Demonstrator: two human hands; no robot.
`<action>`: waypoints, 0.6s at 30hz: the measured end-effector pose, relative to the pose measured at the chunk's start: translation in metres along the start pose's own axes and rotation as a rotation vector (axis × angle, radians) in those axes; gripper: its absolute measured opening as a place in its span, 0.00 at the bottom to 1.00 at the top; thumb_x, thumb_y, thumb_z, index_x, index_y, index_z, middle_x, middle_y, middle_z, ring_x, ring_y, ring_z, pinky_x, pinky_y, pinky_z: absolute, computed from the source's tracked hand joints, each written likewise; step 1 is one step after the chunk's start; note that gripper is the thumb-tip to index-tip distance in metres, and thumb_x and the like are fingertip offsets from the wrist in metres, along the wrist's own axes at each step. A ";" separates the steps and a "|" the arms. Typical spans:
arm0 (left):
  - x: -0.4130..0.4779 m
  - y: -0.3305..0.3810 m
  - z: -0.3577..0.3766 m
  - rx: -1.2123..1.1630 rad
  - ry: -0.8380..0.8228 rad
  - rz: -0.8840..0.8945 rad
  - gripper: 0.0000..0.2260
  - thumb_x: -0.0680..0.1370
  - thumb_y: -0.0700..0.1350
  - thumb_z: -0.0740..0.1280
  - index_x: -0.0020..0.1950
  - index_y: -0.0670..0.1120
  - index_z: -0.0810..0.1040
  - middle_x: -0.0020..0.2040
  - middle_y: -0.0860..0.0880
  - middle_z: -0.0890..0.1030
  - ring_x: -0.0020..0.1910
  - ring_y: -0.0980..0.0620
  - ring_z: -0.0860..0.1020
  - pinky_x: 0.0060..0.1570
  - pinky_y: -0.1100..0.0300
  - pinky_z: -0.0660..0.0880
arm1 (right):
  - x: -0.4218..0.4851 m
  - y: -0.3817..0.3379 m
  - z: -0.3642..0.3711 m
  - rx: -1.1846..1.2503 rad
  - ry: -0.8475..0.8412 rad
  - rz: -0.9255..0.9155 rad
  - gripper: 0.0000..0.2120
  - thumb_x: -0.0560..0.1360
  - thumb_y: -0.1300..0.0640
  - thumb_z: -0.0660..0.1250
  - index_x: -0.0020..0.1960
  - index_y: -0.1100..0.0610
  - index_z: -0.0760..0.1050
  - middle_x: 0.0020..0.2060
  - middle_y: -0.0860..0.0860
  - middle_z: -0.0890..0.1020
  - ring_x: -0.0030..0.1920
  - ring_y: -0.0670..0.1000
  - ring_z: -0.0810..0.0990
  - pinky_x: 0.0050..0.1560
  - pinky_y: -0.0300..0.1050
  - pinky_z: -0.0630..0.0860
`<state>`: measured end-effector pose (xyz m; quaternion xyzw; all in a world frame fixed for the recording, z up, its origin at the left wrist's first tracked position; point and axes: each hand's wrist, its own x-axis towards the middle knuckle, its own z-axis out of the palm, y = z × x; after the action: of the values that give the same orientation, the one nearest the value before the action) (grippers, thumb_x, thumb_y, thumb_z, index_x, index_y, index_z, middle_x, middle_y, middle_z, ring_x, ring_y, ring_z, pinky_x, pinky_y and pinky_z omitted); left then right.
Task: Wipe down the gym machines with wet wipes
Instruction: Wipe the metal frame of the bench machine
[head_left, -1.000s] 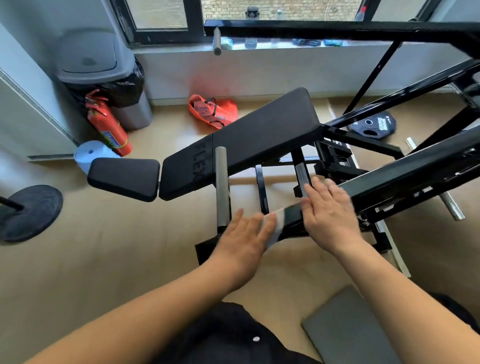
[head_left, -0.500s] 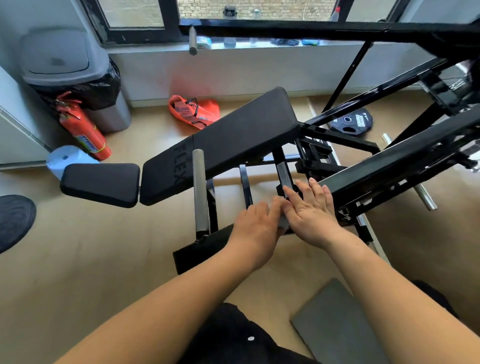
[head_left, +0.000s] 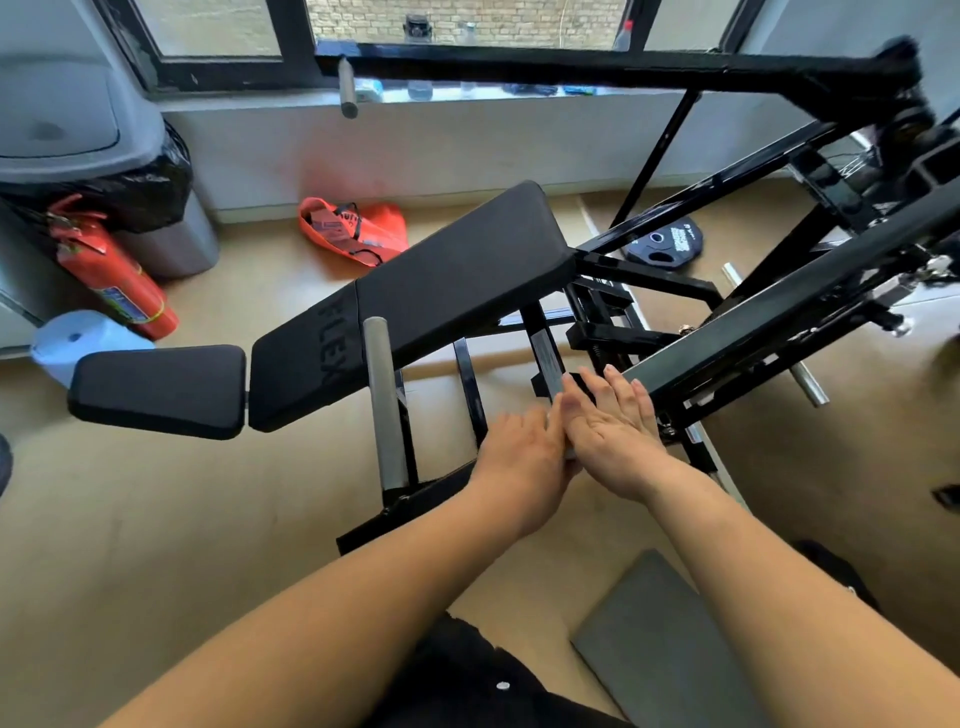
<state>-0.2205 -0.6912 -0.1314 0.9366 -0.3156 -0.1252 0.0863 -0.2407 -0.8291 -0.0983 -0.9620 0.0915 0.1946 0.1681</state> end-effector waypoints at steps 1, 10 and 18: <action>-0.011 -0.004 -0.001 0.002 0.020 0.011 0.30 0.85 0.57 0.56 0.82 0.45 0.50 0.66 0.43 0.73 0.62 0.44 0.72 0.69 0.48 0.67 | -0.001 -0.001 0.000 -0.006 0.000 0.003 0.28 0.85 0.39 0.37 0.84 0.43 0.45 0.84 0.45 0.42 0.80 0.45 0.29 0.78 0.50 0.26; -0.125 -0.092 0.011 0.062 0.091 0.177 0.51 0.77 0.50 0.71 0.81 0.45 0.32 0.77 0.43 0.59 0.79 0.43 0.61 0.79 0.45 0.44 | -0.001 -0.011 0.000 -0.164 -0.005 0.092 0.29 0.85 0.37 0.40 0.84 0.42 0.44 0.84 0.47 0.42 0.80 0.47 0.30 0.79 0.53 0.27; -0.046 -0.031 -0.007 -0.018 -0.023 0.096 0.38 0.84 0.53 0.59 0.82 0.50 0.34 0.73 0.42 0.67 0.71 0.40 0.69 0.81 0.42 0.50 | -0.001 -0.015 0.001 -0.147 -0.007 0.137 0.29 0.85 0.37 0.41 0.84 0.42 0.47 0.84 0.47 0.42 0.80 0.46 0.30 0.78 0.51 0.26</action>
<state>-0.2366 -0.6379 -0.1241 0.9180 -0.3601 -0.1347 0.0972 -0.2377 -0.8147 -0.0942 -0.9626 0.1419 0.2153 0.0835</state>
